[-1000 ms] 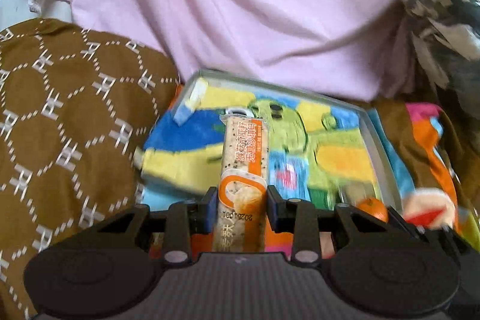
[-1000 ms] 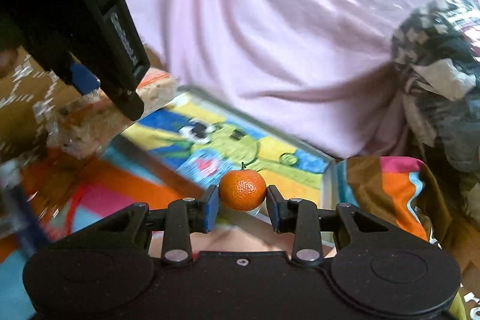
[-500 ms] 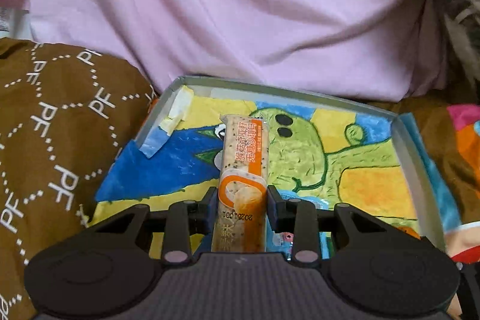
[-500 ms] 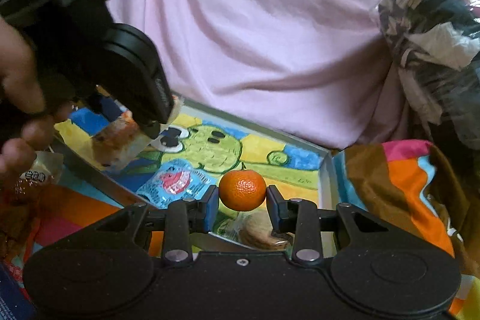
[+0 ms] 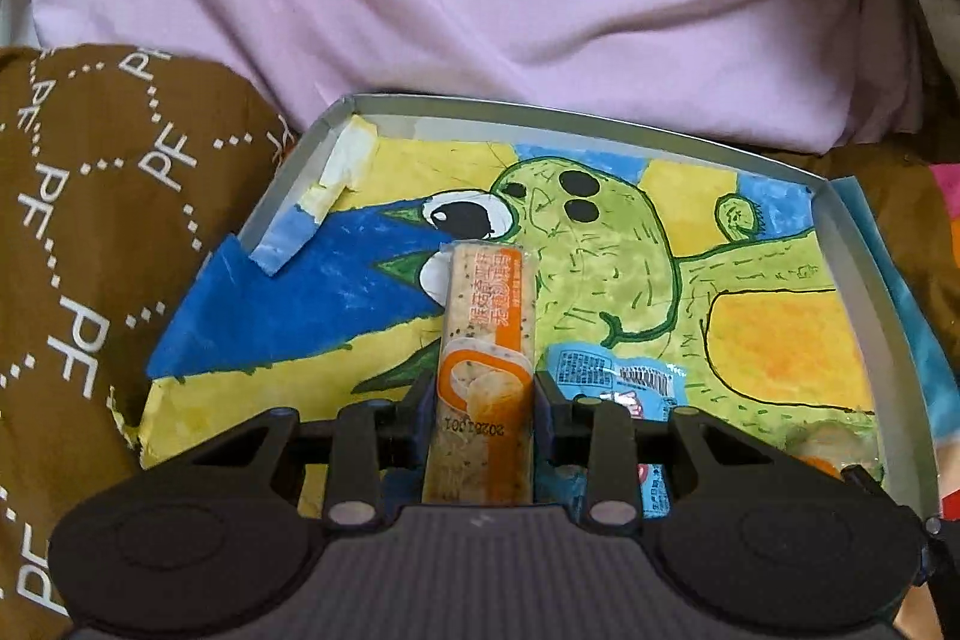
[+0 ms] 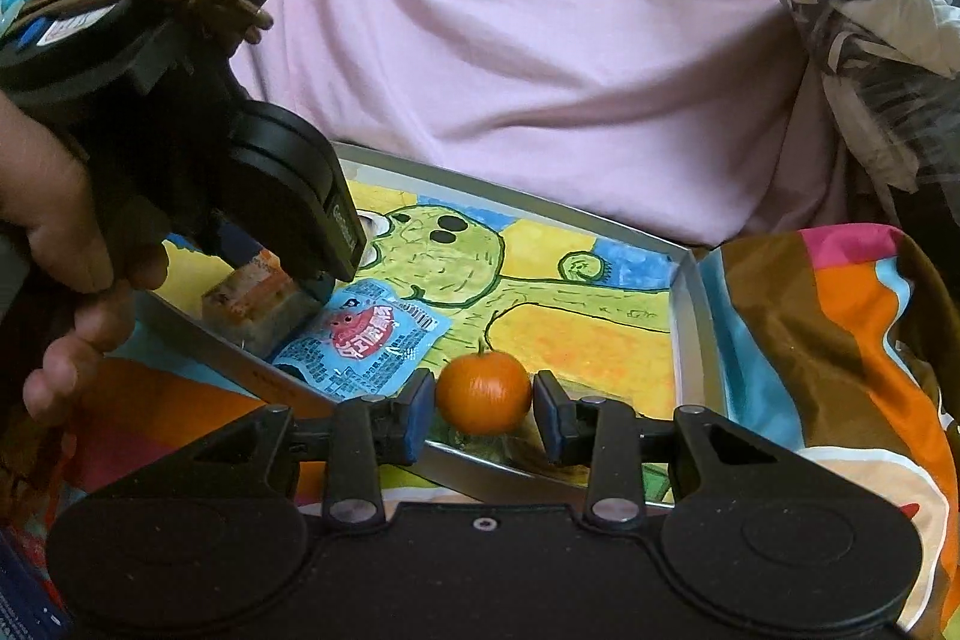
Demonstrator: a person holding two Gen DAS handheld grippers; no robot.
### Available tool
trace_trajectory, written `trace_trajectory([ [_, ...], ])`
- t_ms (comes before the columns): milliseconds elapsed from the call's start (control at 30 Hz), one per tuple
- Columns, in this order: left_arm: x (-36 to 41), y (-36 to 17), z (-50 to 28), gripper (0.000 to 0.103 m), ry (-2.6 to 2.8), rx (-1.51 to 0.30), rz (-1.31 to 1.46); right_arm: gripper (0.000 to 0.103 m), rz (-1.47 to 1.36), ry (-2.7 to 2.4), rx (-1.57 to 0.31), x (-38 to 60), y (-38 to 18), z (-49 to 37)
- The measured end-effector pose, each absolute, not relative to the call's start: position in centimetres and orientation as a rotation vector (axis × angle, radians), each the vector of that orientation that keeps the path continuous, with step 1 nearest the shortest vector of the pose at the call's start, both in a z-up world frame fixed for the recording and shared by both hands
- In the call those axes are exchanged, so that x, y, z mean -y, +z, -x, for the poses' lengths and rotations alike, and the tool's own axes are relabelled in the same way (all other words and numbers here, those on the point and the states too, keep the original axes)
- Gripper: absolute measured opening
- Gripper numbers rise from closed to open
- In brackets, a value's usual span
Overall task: Organize snacks
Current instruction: 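Carry wafer bar and orange into the tray and open both tools, then lift both open tools away from the tray back over the snacks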
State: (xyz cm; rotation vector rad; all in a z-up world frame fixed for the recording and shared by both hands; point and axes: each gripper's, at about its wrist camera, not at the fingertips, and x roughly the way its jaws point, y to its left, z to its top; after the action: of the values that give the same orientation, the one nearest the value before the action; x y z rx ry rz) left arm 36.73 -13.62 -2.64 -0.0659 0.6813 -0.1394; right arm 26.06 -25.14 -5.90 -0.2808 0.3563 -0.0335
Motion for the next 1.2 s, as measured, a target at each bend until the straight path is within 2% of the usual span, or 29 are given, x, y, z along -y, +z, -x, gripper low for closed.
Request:
trace_trajectory([
  [67,13.5,-2.6,-36.7,0.037,-0.145,-0.684,0.071,0.039,0.281,-0.032,-0.356,25.1,-5.9,-26.0],
  [200,13.3,-2.5,-36.6,0.038,-0.152,-0.691,0.084,0.049,0.277,-0.036,-0.354,25.2,-5.8,-26.0],
  [267,13.3,-2.3,-36.4,0.045,-0.159,-0.689,0.087,0.053,0.273,-0.038,-0.351,25.2,-5.7,-26.0],
  [333,13.2,-2.1,-36.1,0.06,-0.169,-0.685,0.091,0.058,0.268,-0.039,-0.35,25.3,-5.7,-25.9],
  [367,13.1,-1.9,-35.9,0.061,-0.173,-0.678,0.095,0.06,0.262,-0.037,-0.351,25.3,-5.6,-25.9],
  [467,12.7,-1.3,-35.0,0.072,-0.19,-0.654,0.109,0.074,0.226,-0.036,-0.336,25.5,-4.9,-25.5],
  [533,12.2,-0.7,-34.0,0.086,-0.185,-0.618,0.129,0.081,0.209,-0.041,-0.312,25.7,-4.2,-25.1],
  [700,10.8,1.3,-31.3,0.1,-0.146,-0.522,0.161,0.096,0.185,-0.056,-0.261,25.9,-2.6,-23.6],
  [800,10.0,2.6,-29.6,0.103,-0.124,-0.472,0.165,0.102,0.175,-0.058,-0.221,25.8,-1.6,-22.3],
  [1200,6.2,6.4,-22.2,0.103,-0.105,-0.4,0.162,0.102,0.181,-0.005,-0.142,24.4,1.1,-15.7],
])
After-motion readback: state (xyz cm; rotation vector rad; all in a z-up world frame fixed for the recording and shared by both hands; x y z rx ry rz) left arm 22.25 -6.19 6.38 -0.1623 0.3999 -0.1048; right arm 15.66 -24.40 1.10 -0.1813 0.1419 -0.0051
